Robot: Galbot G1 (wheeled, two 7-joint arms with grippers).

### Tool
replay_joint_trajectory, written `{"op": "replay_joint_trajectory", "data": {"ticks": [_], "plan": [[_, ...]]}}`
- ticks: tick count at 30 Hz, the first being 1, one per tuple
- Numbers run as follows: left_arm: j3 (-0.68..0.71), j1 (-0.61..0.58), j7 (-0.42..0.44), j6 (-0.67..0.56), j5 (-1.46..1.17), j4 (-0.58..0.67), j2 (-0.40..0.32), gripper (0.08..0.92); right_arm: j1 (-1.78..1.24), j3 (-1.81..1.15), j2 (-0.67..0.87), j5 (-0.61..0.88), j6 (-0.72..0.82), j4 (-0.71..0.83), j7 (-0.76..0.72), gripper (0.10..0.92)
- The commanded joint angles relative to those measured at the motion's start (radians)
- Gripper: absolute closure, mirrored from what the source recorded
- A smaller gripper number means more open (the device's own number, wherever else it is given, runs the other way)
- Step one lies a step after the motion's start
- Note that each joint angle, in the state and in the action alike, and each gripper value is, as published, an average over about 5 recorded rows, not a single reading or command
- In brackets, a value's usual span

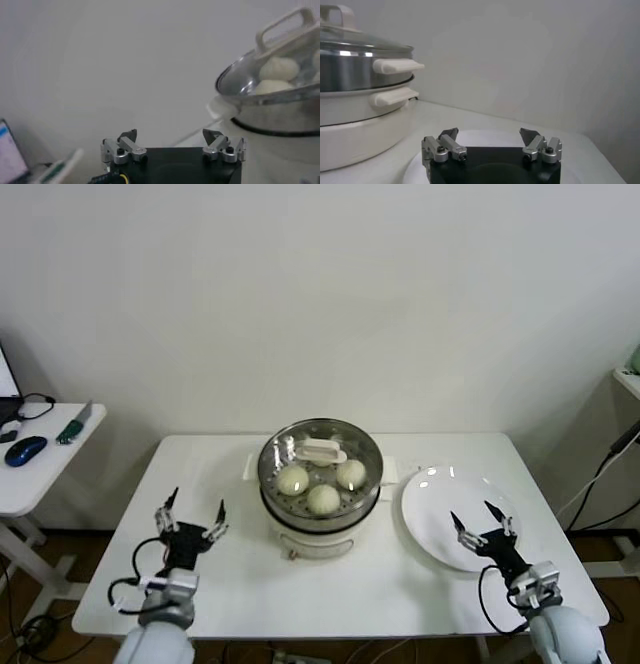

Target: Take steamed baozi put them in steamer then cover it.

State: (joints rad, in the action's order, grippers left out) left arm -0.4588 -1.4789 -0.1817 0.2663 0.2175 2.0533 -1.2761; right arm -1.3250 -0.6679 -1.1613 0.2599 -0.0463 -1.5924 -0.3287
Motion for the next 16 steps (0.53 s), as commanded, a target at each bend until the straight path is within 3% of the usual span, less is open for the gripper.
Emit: {"op": "replay_joint_trajectory", "data": {"ticks": [1, 16], "plan": [[-0.1, -0.079, -0.017, -0.445, -0.281, -0.215, -0.072, 0.177, -0.005, 0.0, 0.002, 0.006, -0.033, 0.007, -0.005, 0.203], [-0.114, -0.04, 0.005, -0.341, -0.211, -0.207, -0.073, 0.177, 0.002, -0.008, -0.014, 0.039, -0.061, 0.027, -0.005, 0.203]]}}
